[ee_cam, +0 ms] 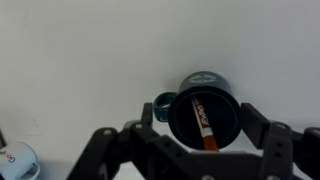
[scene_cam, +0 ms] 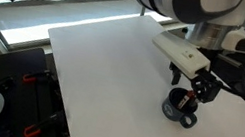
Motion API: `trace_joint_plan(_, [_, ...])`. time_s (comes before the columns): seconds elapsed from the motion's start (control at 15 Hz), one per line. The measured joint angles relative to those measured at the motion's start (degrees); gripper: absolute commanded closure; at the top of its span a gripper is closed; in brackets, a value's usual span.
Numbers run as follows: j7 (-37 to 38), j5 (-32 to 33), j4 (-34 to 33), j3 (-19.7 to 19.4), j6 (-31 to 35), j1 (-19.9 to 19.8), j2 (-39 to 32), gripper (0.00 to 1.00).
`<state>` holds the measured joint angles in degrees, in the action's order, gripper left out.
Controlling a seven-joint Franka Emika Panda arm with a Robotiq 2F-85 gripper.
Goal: Take the marker out of the cup
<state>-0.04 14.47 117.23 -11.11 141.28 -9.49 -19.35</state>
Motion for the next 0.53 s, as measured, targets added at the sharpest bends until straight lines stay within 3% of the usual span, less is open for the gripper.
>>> trace_joint_plan(0.53, [-3.2, 0.1, 0.0, -0.3, 6.5, -0.5, -1.9, 0.10])
